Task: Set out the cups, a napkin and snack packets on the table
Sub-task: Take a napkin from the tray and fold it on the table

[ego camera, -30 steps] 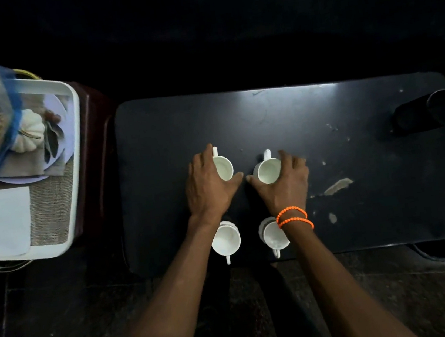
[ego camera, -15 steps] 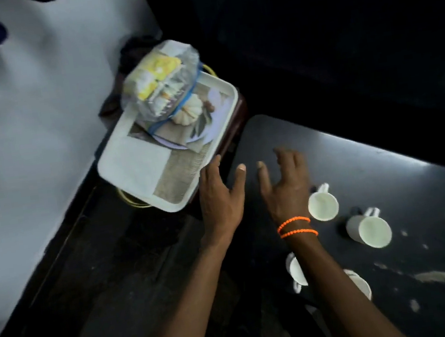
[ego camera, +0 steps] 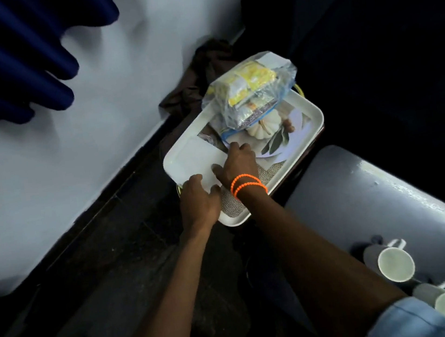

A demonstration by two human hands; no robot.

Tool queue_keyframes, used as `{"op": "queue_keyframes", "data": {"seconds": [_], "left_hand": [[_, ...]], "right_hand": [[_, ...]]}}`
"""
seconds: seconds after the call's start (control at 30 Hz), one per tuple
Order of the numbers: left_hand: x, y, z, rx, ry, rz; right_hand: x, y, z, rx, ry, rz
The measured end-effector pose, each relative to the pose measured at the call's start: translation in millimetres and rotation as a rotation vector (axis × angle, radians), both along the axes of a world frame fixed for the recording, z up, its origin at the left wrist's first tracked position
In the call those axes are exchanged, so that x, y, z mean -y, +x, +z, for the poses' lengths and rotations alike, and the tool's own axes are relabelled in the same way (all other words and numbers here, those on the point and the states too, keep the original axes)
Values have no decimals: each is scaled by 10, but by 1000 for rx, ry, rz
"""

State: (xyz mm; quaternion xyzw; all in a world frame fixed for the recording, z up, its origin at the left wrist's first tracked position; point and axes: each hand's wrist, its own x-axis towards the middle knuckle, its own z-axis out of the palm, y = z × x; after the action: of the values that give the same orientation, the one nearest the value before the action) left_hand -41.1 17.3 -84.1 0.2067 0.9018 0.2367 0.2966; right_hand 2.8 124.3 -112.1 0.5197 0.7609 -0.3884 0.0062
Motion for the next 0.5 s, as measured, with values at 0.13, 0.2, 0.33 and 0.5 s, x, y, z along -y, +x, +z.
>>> {"op": "queue_keyframes", "data": {"seconds": [0.13, 0.2, 0.33, 0.5], "left_hand": [[4, 17, -38, -72, -39, -98], [0, 21, -47, -76, -43, -96], [6, 40, 12, 12, 65, 90], [10, 275, 193, 4, 330, 413]], "right_hand": [[-21, -238, -77, -77, -311, -155], [-14, -265, -99, -63, -337, -146], [-5, -145, -52, -149, -200, -180], [-104, 296, 176, -429, -376, -433]]}}
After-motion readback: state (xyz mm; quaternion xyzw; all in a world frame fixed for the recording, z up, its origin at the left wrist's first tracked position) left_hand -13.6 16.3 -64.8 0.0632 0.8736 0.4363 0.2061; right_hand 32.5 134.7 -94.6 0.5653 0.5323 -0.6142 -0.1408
